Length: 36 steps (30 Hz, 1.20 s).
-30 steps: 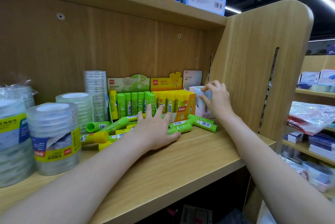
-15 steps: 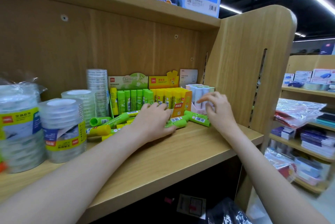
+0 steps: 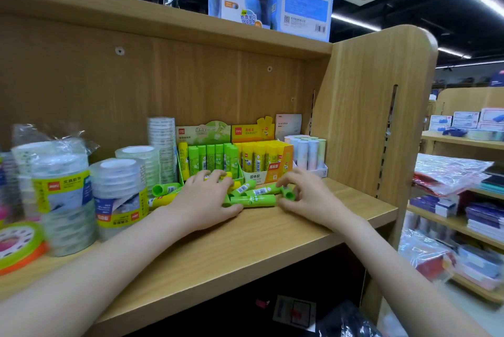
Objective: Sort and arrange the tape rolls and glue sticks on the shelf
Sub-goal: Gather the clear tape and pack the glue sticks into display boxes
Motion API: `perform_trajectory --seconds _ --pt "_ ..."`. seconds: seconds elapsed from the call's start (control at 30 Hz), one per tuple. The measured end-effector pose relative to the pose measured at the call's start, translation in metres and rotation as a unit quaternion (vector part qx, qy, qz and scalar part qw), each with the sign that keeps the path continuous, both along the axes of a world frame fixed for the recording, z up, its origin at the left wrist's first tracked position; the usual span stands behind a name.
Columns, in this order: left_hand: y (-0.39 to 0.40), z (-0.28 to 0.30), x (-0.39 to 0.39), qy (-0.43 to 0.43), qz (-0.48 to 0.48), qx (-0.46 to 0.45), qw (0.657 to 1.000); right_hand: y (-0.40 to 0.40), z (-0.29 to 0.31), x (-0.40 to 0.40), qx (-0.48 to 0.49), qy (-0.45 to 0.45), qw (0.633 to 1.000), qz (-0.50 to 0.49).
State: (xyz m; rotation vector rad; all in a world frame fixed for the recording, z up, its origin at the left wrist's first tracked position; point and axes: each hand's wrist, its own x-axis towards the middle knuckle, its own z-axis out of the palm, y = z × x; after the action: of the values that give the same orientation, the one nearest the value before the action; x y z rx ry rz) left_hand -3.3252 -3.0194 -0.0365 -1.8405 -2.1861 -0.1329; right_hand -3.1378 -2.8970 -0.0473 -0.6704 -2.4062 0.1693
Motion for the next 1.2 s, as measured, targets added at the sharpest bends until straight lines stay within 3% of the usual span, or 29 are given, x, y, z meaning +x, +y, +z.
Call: perform_trajectory --seconds 0.07,0.17,0.3,0.37,0.43,0.53,0.57,0.67,0.77,0.83,0.9,0.93,1.0,1.07,1.1,1.2 --pt "0.000 0.000 -0.001 0.002 0.006 -0.004 1.000 0.000 -0.002 -0.010 0.017 -0.046 0.999 0.022" --pt "-0.001 0.001 -0.003 -0.014 -0.012 -0.039 0.999 0.008 0.002 -0.018 0.034 -0.017 0.999 0.016" --pt "0.002 0.002 -0.006 -0.025 -0.006 -0.059 0.998 0.015 0.020 -0.030 0.005 0.200 0.980 -0.004" --pt "0.003 0.003 -0.006 -0.026 0.000 -0.052 0.998 0.016 0.032 -0.044 -0.101 0.278 0.955 0.010" --pt "0.003 0.003 -0.006 -0.023 0.001 -0.045 0.999 0.018 0.039 -0.062 -0.265 0.325 0.906 0.058" --pt "0.004 0.001 -0.007 -0.013 0.001 -0.034 0.999 0.017 0.047 -0.090 -0.457 0.407 0.776 0.150" --pt "0.004 0.001 -0.007 -0.014 0.001 -0.030 0.999 0.018 0.050 -0.096 -0.487 0.427 0.744 0.166" --pt "0.004 0.001 -0.008 -0.021 0.003 -0.028 0.999 0.020 0.051 -0.105 -0.535 0.433 0.702 0.184" --pt "0.004 0.002 -0.008 -0.027 0.005 -0.031 0.999 0.025 0.050 -0.100 -0.586 0.448 0.629 0.245" --pt "0.004 0.003 -0.008 -0.028 0.006 -0.033 0.999 0.026 0.051 -0.095 -0.589 0.443 0.610 0.289" --pt "0.005 0.003 -0.008 -0.030 0.006 -0.034 0.999 0.024 0.051 -0.094 -0.575 0.413 0.636 0.306" --pt "0.004 0.003 -0.008 -0.032 0.005 -0.034 0.999 0.022 0.051 -0.095 -0.557 0.393 0.667 0.300" --pt "0.005 0.003 -0.009 -0.035 0.004 -0.031 0.999 0.021 0.046 -0.098 -0.471 0.337 0.772 0.261" --pt "0.005 0.003 -0.009 -0.036 0.003 -0.030 0.999 0.020 0.040 -0.100 -0.313 0.267 0.894 0.177" --pt "0.005 0.003 -0.010 -0.036 0.004 -0.030 0.999 0.019 0.038 -0.101 -0.248 0.238 0.928 0.143" --pt "0.005 0.002 -0.010 -0.033 0.005 -0.029 0.999 0.019 0.033 -0.106 -0.152 0.185 0.965 0.108"
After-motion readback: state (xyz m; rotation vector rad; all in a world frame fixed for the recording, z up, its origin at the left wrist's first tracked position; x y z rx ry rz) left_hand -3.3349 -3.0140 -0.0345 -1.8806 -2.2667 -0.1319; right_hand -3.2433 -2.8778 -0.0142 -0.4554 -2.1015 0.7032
